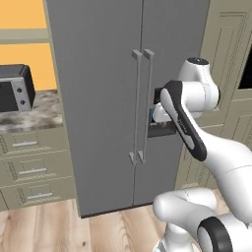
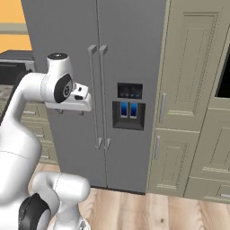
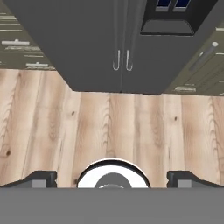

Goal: Retrieve the fish from the fridge and place it on the saucepan with marinade on the stove.

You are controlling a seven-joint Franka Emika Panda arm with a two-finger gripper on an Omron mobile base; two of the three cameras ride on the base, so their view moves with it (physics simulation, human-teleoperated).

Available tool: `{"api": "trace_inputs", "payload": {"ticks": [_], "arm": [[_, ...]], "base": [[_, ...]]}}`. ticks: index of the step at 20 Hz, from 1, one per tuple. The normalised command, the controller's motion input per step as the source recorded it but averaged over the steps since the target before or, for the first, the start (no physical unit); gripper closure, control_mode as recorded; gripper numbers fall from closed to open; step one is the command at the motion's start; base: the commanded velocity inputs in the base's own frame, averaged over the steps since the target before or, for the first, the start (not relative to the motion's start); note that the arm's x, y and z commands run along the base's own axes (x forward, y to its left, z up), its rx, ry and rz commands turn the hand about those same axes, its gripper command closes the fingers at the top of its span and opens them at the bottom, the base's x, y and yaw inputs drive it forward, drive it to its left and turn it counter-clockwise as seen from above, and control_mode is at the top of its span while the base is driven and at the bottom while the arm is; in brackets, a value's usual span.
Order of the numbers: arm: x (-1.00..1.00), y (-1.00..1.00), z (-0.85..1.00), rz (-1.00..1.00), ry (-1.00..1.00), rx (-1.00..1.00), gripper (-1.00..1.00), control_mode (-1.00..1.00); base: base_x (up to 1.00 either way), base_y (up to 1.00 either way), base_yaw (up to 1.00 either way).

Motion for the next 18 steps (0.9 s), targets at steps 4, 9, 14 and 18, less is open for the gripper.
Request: {"api": "trace_inputs", "payload": {"ticks": [4,9,14,18], "arm": [[0.00,0.00,0.00,0.00,0.00,0.00,-1.00,1.00],[0.00,0.00,0.00,0.00,0.00,0.00,-1.00,1.00],[0.09,0.00,0.00,0.00,0.00,0.00,-1.00,-1.00],[0.56,0.06,0.01,0.00,-0.04,0.00,-1.00,-1.00]], "base": [[0.32,0.00,0.00],[0.00,0.00,0.00],[0.03,0.00,0.00],[0.00,0.00,0.00]]}}
